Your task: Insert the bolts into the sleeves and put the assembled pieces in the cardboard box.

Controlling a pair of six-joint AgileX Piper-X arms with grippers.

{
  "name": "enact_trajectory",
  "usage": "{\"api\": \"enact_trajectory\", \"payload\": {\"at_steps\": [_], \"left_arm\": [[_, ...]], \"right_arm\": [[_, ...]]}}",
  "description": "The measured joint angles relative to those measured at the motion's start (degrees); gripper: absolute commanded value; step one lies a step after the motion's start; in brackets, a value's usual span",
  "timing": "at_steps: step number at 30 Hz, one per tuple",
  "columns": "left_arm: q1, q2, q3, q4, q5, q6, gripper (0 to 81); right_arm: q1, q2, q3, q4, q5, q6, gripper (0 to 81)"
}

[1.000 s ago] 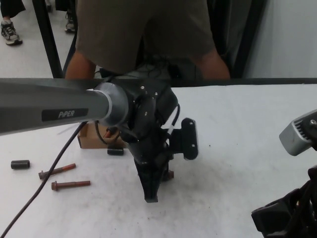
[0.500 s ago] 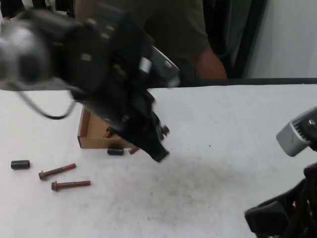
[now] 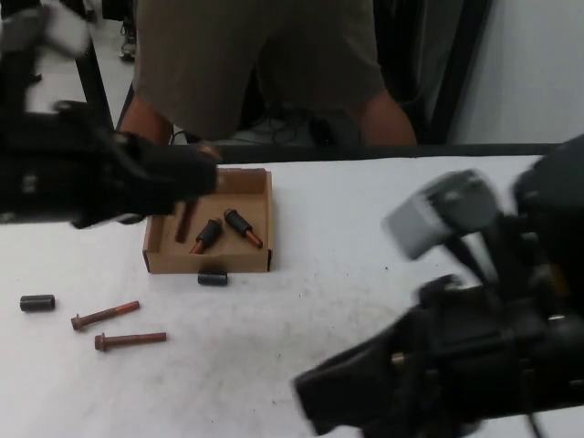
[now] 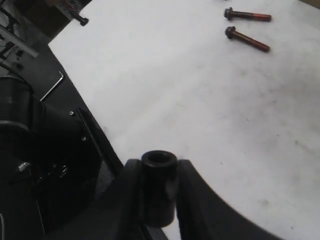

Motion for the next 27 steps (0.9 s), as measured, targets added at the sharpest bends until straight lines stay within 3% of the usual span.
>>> {"api": "enact_trajectory", "payload": {"at_steps": [11, 27], "left_arm": [[0.96, -12.40, 12.52, -12.23, 2.91, -16.60, 0.8], [0.96, -15.35, 13.66, -14.53, 2.91, -22.67, 0.8]], "right_arm": [[1.94, 8.64, 0.03, -19.68, -3.86, 5.61, 0.3], [1.97, 8.63, 0.03, -26.90, -4.08, 6.16, 0.3]]}}
